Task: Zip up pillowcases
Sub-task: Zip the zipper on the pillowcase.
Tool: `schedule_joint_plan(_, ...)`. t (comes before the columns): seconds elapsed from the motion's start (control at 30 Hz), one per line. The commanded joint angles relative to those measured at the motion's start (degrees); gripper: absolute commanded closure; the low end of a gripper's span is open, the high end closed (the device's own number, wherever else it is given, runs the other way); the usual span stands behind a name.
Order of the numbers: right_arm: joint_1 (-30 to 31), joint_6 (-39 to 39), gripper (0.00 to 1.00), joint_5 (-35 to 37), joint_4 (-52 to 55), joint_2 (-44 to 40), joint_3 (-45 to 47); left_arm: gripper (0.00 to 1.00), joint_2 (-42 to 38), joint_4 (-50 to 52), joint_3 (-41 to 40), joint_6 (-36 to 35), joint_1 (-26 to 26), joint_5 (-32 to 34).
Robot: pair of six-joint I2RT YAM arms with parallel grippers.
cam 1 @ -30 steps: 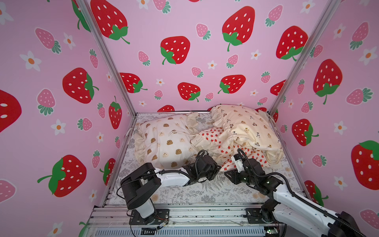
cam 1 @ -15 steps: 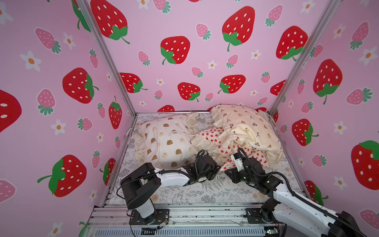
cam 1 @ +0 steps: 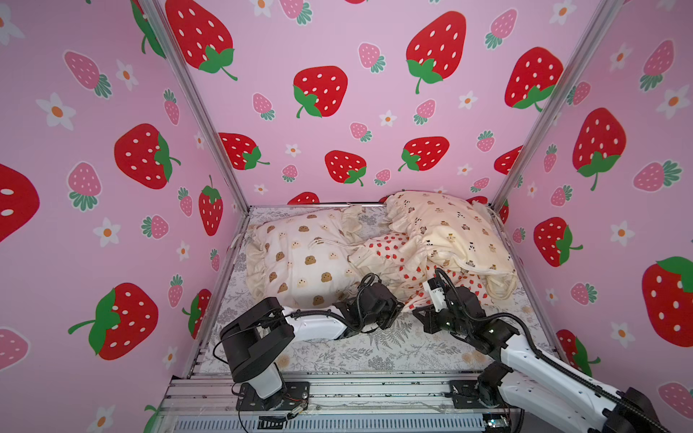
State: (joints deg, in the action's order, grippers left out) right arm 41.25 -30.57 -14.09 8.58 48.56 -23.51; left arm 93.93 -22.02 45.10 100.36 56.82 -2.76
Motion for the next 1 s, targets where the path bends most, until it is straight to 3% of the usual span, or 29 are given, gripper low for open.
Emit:
schedule_joint_plan(0.0,0.34,-1.3,1.0,2.53,4.08,-1.07,-2.39,1.0,-2.17,2.15,1.94,-0.4,-0.49,1.22)
schedule_joint_plan(0.5,-1.0,-8.88,1.0,8.96,19.75,1.48,-9.36,1.0,-6.59,4.4,0.96,-2.95,-3.97,1.58)
schedule_joint_plan(0.7,-6.89,-10.24,1.0,7.63,24.13,1.97,-9.35,1.0,-9.86,7.56,0.68,-6.22,-8.47,0.21)
schedule_joint_plan(0.97,-20.5,-9.24,1.0,6.12,29.54,1.56,-8.4,1.0,-11.43,8.73,0.18,-8.6,-13.49,-1.53)
